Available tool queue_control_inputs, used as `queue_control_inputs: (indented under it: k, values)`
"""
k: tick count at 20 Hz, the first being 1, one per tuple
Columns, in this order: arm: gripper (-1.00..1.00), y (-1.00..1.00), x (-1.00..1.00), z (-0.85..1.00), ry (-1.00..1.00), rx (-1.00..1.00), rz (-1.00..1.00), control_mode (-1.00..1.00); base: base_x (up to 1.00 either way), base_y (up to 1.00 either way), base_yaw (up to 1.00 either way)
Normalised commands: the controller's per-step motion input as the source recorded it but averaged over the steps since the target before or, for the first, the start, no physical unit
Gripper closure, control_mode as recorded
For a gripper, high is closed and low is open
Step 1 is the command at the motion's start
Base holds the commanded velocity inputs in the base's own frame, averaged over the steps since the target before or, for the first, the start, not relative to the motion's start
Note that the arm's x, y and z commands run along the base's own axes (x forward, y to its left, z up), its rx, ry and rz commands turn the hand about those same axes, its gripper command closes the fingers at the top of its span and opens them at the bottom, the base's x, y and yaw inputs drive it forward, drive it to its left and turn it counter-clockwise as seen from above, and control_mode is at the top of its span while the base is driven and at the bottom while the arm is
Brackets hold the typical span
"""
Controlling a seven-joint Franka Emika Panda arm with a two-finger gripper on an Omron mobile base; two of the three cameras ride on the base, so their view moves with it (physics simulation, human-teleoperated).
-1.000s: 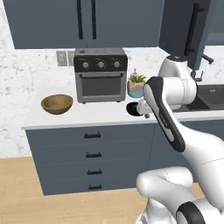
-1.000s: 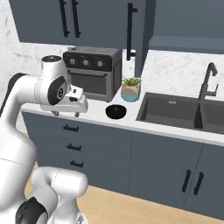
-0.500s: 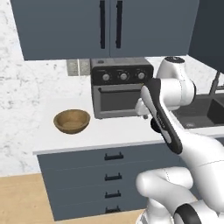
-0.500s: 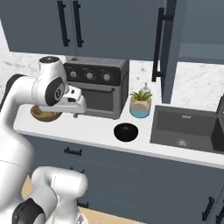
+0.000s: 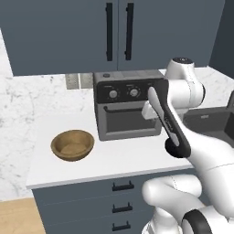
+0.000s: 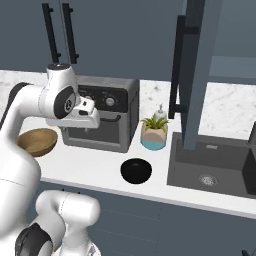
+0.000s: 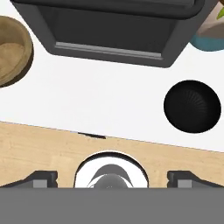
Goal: Pick up the bowls on the counter and stack them on top of one another in the open cabinet. Place the smaller bowl on top of the larger bowl.
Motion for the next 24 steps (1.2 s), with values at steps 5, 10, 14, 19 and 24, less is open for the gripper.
queue_control_inputs:
  k: [5,10,14,19,24]
  values:
    - [-1.00,-0.03,0.12,-0.27,0.00,-0.04,-0.04,-1.00,0.10,0.00,-0.03]
    - [-1.00,-0.17,0.15,-0.41,0.00,-0.03,-0.09,-1.00,0.00,0.00,0.00]
    - [-1.00,-0.39,0.11,-0.36,0.00,0.00,-0.10,-1.00,0.00,0.00,0.00]
    - [-1.00,-0.55,0.04,-0.38,-0.01,0.00,-0.08,-1.00,0.00,0.00,0.00]
    - [-1.00,-0.54,0.24,-0.42,0.00,0.00,-0.09,-1.00,0.00,0.00,0.00]
